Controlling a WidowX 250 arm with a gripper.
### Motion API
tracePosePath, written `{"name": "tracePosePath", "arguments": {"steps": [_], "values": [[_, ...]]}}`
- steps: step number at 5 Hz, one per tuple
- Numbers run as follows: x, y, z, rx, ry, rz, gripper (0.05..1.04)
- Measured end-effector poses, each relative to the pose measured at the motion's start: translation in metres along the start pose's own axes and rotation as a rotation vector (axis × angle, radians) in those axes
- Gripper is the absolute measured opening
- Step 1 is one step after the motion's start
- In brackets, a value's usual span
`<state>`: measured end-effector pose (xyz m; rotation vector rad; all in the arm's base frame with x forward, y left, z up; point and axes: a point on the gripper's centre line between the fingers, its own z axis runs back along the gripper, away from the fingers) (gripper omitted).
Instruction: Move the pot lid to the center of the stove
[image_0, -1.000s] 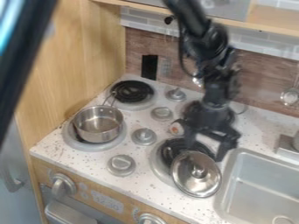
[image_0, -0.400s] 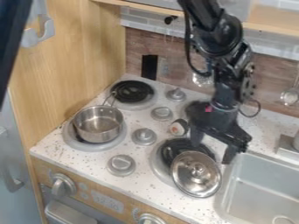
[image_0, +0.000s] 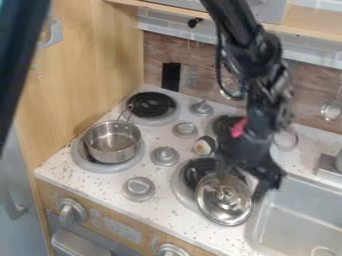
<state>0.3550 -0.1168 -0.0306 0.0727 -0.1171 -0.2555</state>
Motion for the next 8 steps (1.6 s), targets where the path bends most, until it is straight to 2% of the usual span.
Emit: {"name": "tracePosePath", "arguments": {"steps": [1,2,3,5,6,8], "values": [[-0.0068,0.0026,-0.0119,0.023,0.037,0.007,0.998],[-0.0066,0.0071,-0.0184,0.076,0.054,0.022,0.998],[-0.0057,0.0061,-0.0197,0.078,0.051,0.021,0.94],[0.0013,0.0056,-0.0192,0.076,0.028,0.019,0.401],[0.0007,0.0062,-0.0197,0.08,0.032,0.014,0.269],[-0.0002,0.007,-0.0182,0.085,0.037,0.009,0.241]]}}
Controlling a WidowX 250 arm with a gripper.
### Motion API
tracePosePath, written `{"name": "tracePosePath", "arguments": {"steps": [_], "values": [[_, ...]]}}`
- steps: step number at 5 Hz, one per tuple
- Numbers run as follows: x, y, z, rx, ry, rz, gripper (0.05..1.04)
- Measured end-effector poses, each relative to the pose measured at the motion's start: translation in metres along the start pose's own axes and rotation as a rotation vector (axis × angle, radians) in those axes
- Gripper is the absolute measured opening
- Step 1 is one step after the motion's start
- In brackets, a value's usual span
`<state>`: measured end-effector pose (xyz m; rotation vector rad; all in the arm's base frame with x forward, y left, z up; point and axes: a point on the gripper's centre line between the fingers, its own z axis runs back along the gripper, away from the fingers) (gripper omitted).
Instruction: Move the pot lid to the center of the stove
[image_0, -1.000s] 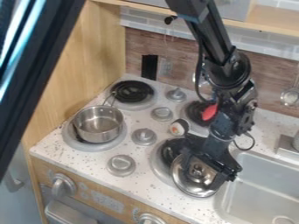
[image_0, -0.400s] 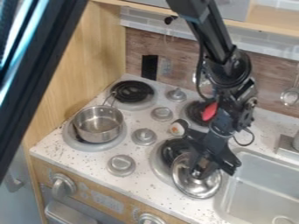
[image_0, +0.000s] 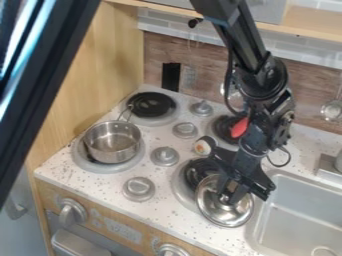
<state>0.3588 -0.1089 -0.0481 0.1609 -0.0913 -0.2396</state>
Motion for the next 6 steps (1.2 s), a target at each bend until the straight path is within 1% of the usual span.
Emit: {"name": "tracePosePath", "arguments": {"steps": [1,2,3,4,5,6], "values": [[-0.004,0.009,0.008,-0.004,-0.014,0.034,0.241],[0.015,0.035,0.04,-0.022,-0.122,0.121,0.241],[0.017,0.079,0.039,-0.037,-0.144,0.255,0.241],[0.016,0.109,0.036,-0.044,-0.153,0.326,0.241],[0.026,0.144,0.04,-0.043,-0.226,0.405,0.241],[0.031,0.173,0.037,-0.049,-0.294,0.497,0.241]]}}
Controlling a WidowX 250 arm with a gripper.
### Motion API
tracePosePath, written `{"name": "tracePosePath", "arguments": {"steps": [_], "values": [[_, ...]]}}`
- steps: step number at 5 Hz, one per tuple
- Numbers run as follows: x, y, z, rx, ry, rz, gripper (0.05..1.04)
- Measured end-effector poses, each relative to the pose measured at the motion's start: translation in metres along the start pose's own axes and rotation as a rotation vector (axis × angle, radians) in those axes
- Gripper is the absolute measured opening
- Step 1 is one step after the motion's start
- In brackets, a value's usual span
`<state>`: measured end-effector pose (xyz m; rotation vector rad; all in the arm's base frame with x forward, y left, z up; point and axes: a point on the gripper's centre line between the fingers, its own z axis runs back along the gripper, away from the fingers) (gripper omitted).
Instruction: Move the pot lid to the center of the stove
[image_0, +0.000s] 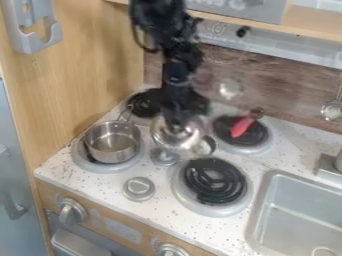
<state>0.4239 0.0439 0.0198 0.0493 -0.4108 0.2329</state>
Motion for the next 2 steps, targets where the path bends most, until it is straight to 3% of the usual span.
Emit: {"name": "tracePosePath", "arguments": {"steps": [2], "values": [[0.025,0.021,-0.019,0.03,-0.058,0.057,0.241]]}}
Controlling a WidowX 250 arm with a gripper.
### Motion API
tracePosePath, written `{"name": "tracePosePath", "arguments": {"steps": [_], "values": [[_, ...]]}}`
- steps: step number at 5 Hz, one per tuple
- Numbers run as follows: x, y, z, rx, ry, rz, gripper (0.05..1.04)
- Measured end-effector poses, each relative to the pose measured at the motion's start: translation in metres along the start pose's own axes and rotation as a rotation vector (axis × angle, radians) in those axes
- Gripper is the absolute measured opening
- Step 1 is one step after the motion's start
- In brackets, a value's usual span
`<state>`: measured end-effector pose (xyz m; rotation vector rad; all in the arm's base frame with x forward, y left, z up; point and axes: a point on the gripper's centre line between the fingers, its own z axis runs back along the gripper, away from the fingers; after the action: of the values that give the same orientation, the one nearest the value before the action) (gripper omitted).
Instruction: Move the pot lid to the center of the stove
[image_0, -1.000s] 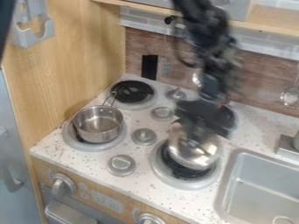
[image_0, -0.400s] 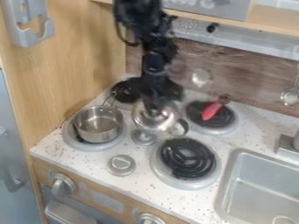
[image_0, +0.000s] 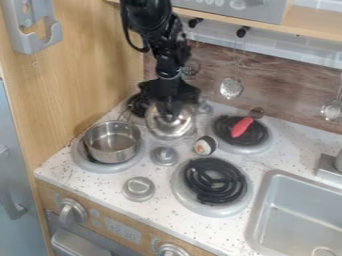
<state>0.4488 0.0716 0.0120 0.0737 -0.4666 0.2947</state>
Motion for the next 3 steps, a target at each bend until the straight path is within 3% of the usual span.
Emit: {"name": "tracePosePath", "arguments": {"steps": [1,3], "values": [[0.009,0.001,-0.024,0.012,0.012,0.015,0.241],[0.022,0.0,-0.05,0.033,0.029,0.028,0.241]]}}
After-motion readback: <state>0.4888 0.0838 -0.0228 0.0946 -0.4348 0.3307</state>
